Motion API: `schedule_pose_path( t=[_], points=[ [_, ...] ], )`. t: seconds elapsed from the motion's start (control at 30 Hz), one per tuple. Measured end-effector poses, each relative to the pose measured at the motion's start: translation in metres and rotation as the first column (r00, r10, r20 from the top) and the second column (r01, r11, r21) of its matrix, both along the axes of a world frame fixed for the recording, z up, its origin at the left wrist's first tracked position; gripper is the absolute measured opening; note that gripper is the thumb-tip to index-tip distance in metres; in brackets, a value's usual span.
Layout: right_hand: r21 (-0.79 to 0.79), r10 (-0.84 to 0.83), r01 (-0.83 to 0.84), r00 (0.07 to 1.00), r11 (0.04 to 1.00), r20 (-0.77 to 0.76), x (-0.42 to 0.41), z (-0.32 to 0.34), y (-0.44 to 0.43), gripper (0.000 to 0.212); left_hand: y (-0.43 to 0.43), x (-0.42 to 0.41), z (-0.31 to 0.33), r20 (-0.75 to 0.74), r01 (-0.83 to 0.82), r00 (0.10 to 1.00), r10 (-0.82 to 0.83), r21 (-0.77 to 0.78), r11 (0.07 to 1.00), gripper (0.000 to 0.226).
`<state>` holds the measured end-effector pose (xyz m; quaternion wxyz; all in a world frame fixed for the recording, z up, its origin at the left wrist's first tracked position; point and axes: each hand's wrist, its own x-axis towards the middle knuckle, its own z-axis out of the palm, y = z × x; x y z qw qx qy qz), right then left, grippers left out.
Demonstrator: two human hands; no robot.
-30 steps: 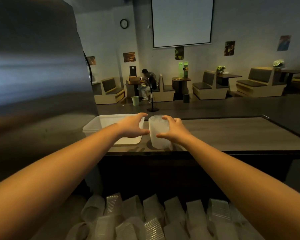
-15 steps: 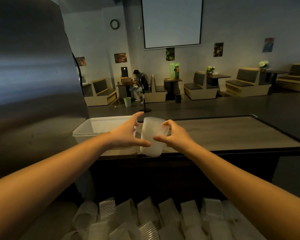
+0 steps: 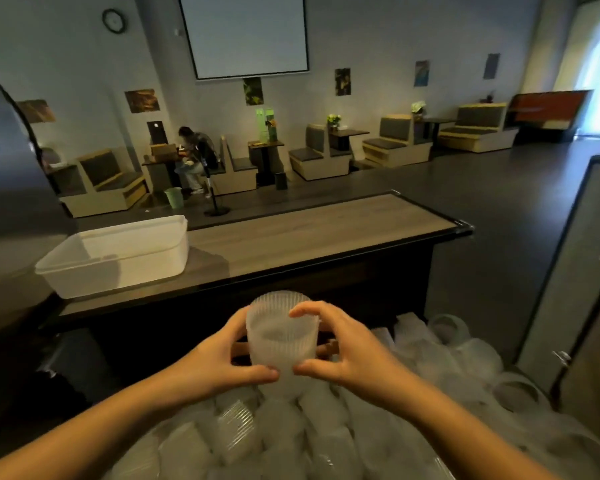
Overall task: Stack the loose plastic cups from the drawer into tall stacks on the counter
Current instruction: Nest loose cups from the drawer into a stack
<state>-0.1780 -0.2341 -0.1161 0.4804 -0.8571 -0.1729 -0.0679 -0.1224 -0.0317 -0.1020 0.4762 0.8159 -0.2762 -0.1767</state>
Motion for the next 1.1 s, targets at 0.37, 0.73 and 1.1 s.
schedule_pose_path(
  t=[0.37,0.73,1.1],
  points=[
    [-0.035,-0.173,0.171,0.982,0.985,-0.072,-0.077,-0.053,-0.054,0.072,-0.075,-0.048,-0.053,-0.030,0.157,0.987,-0.156,0.040,0.987,0.076],
    [0.063,-0.312,0.316,0.948,0.947,-0.067,-0.120,-0.088,-0.154,0.044,-0.147,-0.077,-0.091,-0.069,0.066,0.995,-0.067,-0.013,0.998,0.080],
    [-0.440,-0.744,0.657,0.667,0.612,-0.038,-0.149,-0.163,-0.273,0.051,-0.213,-0.102,-0.119,-0.061,-0.010,0.998,0.006,-0.061,0.998,0.081]
  ],
)
